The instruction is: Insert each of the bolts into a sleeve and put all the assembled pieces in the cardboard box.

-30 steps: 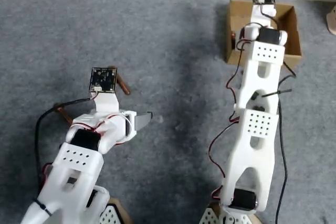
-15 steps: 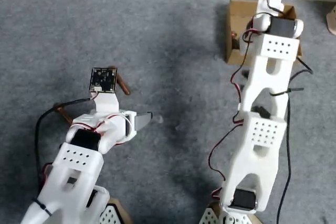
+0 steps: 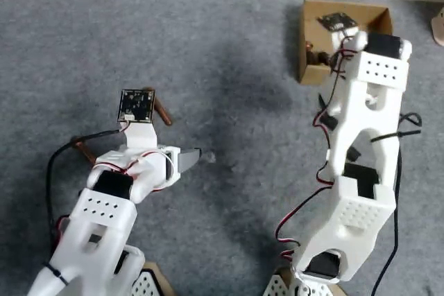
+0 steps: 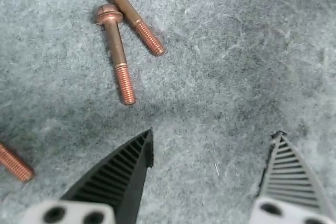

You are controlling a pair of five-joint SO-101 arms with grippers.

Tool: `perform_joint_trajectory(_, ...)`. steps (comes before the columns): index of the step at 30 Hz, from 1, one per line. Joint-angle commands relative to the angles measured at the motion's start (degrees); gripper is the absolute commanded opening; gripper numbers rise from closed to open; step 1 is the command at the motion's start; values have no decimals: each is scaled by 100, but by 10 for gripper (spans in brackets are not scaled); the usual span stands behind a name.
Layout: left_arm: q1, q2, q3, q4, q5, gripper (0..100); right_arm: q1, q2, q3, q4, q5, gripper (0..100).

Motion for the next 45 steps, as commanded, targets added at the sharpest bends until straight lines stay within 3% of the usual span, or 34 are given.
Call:
perform_joint_trajectory(1, -22, -22, -303, 26, -141, 326, 277, -391, 31, -127, 853, 119)
perform_joint_trajectory(10, -22, -22, -303, 18, -141, 326, 743, -338, 1015, -1051, 2576, 119)
perform_joint_trajectory(21, -22, -22, -303, 9, -141, 326, 681, -356, 2703, -3020, 2637, 119)
perform_joint_trajectory(45, -40, -22, -303, 9, -141, 326, 48, 40, 3116, -3943, 2760, 119)
